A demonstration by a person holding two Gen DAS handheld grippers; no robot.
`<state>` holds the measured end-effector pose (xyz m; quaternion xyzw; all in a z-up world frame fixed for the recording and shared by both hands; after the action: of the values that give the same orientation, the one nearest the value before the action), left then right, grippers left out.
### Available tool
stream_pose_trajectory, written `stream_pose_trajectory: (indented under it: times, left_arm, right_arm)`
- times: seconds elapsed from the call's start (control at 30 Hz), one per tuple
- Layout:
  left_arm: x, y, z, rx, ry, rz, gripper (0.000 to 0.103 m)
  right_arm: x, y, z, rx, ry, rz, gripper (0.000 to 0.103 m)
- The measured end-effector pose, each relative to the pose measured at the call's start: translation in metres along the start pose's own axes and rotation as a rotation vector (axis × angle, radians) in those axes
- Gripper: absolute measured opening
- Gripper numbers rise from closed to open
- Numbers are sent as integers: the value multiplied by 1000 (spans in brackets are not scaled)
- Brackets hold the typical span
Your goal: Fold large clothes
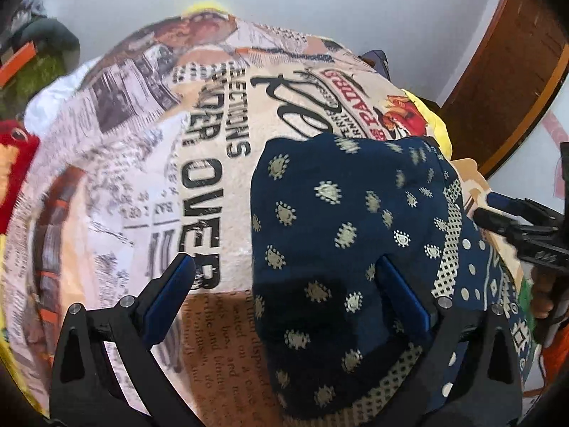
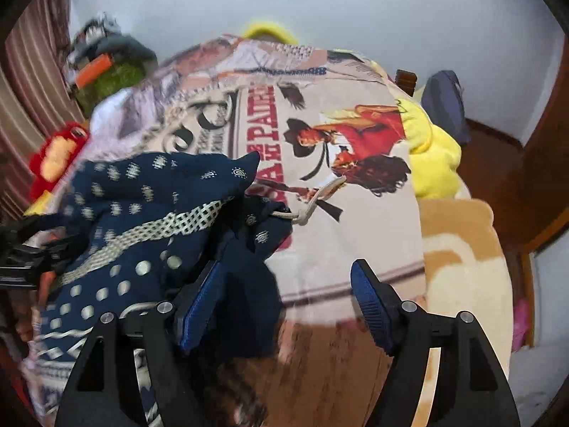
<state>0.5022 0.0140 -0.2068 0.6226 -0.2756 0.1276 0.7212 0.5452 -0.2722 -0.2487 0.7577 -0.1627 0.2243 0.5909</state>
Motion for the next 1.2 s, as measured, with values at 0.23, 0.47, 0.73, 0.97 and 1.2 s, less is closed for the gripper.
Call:
stream_pose_trajectory:
  times: [0.23, 0.47, 0.73, 0.97, 1.2]
  left_arm:
    - [-7, 41, 10, -9, -62, 54, 103]
    - [-33, 32, 16, -162, -17, -44, 103]
    - [-40, -11, 6, -369, 143, -118, 103]
    - [-29, -40, 7, -426, 170, -129, 103]
    - [-26, -47, 9, -459, 218, -113, 89]
  right_arm:
    - [-14, 42, 4, 249, -155, -29, 74]
    - [-43, 29, -17, 349, -161, -138, 80]
    - [-56, -27, -18, 398, -225, -277, 80]
    - [-45, -63, -19, 542, -296, -330, 80]
    - [-35, -66, -30, 537, -277, -298, 54]
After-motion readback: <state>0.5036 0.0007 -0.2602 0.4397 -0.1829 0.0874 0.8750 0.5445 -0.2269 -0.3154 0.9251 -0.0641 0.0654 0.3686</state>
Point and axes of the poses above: each gripper's, at about its wrist camera, not at the fingertips, and y roughly against the way its jaws point, z to its right, x to its top, the point moved 1 cm from there along -y, roughly the way its jaws point, and after that the axes turned 9 degrees about -y, right-handed, at the moved point
